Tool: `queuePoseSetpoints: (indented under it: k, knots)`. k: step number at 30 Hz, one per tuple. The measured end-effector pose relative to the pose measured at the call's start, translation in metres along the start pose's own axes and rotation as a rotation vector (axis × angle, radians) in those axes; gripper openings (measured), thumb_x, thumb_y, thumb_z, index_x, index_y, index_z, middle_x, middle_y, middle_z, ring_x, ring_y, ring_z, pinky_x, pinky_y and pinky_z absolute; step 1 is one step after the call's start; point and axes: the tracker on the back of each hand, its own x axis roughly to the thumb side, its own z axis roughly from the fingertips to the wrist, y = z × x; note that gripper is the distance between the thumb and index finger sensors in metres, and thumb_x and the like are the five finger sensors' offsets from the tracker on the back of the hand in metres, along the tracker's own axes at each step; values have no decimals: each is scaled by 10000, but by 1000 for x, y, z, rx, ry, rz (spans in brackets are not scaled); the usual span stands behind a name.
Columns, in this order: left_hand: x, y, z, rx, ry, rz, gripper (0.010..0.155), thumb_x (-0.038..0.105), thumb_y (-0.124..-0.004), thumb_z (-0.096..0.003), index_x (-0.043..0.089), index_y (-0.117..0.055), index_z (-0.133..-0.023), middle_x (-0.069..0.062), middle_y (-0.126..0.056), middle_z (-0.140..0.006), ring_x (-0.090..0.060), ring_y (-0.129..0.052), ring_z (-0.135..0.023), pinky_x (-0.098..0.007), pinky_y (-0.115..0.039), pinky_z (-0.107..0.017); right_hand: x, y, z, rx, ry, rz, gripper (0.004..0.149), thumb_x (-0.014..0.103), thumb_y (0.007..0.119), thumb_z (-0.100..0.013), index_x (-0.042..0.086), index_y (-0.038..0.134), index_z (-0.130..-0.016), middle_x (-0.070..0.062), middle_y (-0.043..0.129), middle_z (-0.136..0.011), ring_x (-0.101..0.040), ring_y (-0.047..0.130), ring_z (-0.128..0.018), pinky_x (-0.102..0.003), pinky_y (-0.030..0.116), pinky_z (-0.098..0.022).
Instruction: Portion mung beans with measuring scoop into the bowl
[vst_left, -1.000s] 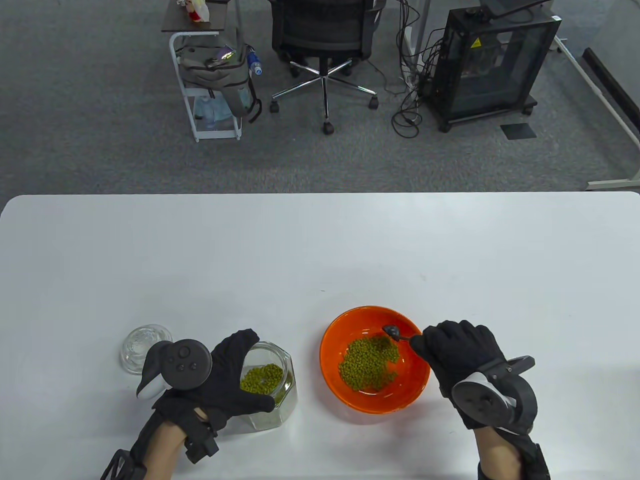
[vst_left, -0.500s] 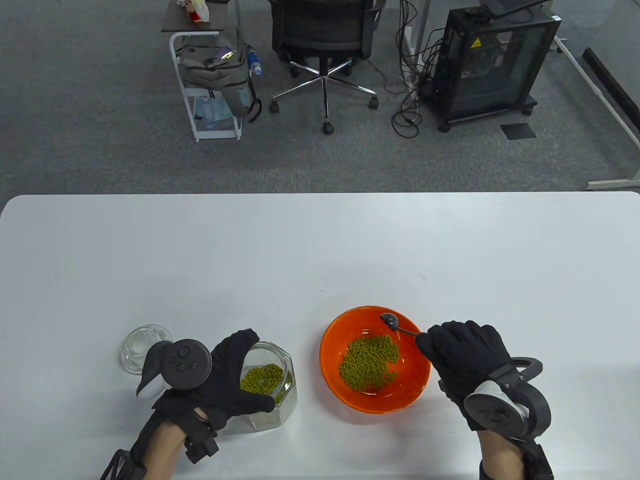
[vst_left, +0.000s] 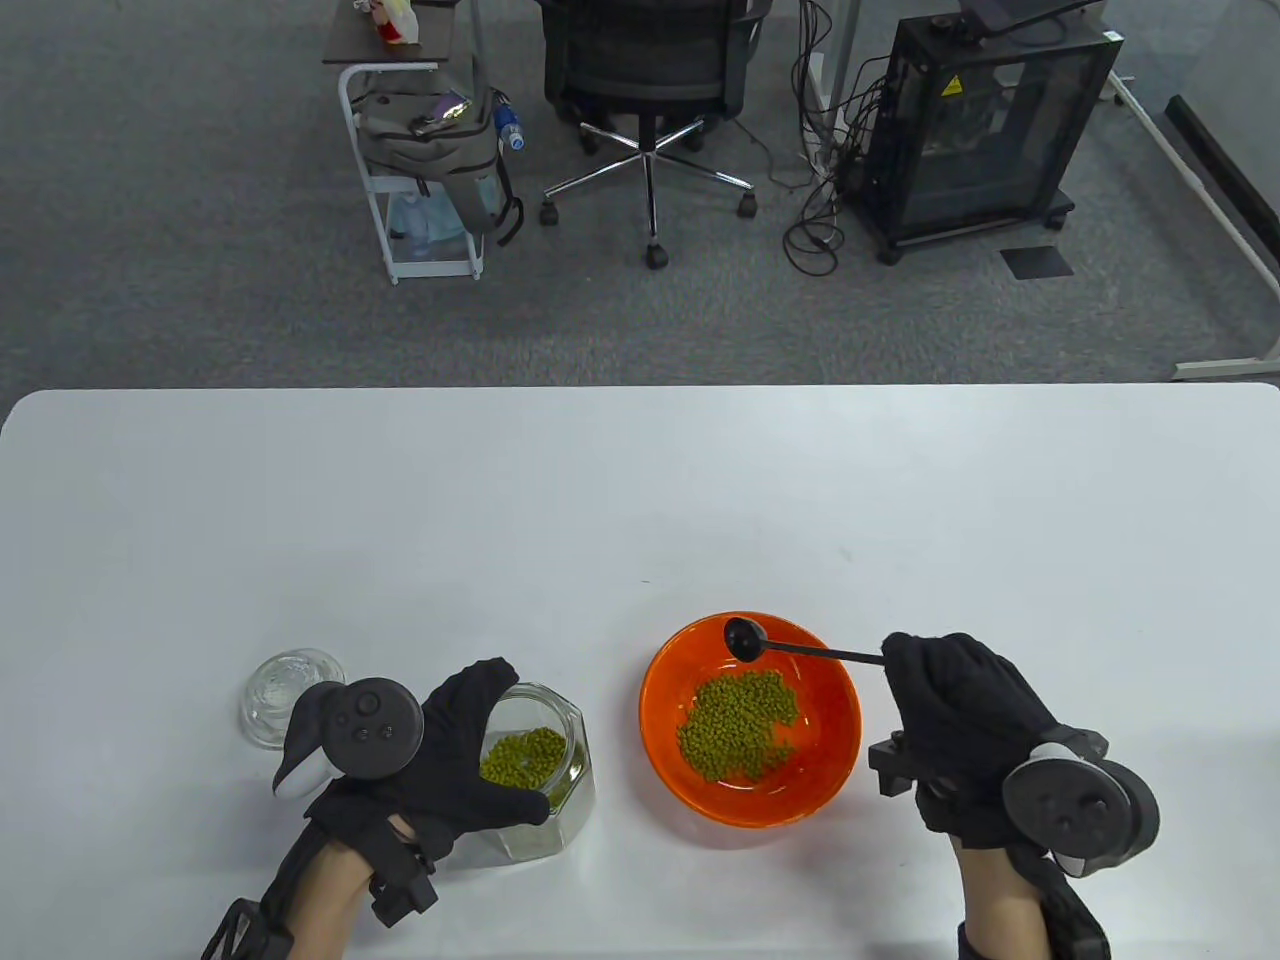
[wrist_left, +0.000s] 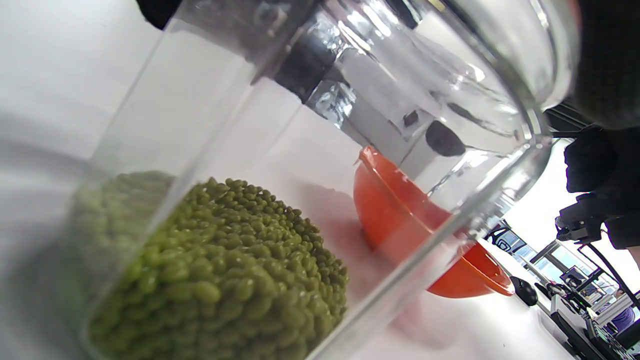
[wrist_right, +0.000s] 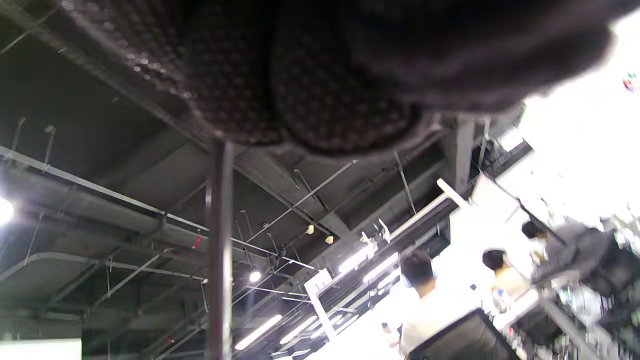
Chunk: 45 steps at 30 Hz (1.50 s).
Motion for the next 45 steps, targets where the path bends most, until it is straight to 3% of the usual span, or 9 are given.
queuePoseSetpoints:
  k: [7, 19, 31, 37, 45]
  knots:
    - [0, 0, 0, 0, 1, 0, 1252, 819, -889, -388, 9, -245, -1092, -305, -334, -1146, -616, -512, -1035, -686, -571, -733, 9, 19, -4, 105, 173, -290, 418, 480, 864, -455, 97, 1031, -457, -123, 1051, -348, -202, 1005, -103, -350, 875, -108]
    - [0, 0, 0, 0, 1, 1, 1253, 819, -890, -387, 9, -244, -1092, -305, -335, -1146, -616, -513, -1034, -684, -573, -733, 79, 76, -16, 303, 72, -319, 417, 481, 861, -458, 99, 1030, -462, -121, 1051, -353, -203, 1006, -107, -351, 875, -112]
    - [0, 1, 0, -1, 1, 1, 1253, 817, -890, -389, 5, -245, -1091, -307, -334, -1145, -616, -513, -1035, -684, -573, -733, 149, 127, -20, 489, -140, 13, 418, 491, 853, -461, 111, 1026, -484, -118, 1050, -391, -213, 1011, -147, -358, 877, -143]
    - [0, 1, 0, -1, 0, 0, 1251, 818, -889, -389, 7, -244, -1091, -306, -334, -1145, -618, -512, -1034, -684, -573, -733, 184, 157, -10, 576, -331, 299, 425, 503, 823, -463, 131, 1015, -536, -111, 1045, -462, -224, 1017, -217, -362, 880, -192]
    - [0, 1, 0, -2, 0, -1, 1253, 817, -890, -390, 5, -242, -1092, -309, -333, -1145, -619, -511, -1033, -684, -571, -734, 205, 185, 4, 673, -418, 386, 426, 511, 822, -458, 144, 1016, -553, -104, 1043, -495, -233, 1018, -245, -369, 880, -218]
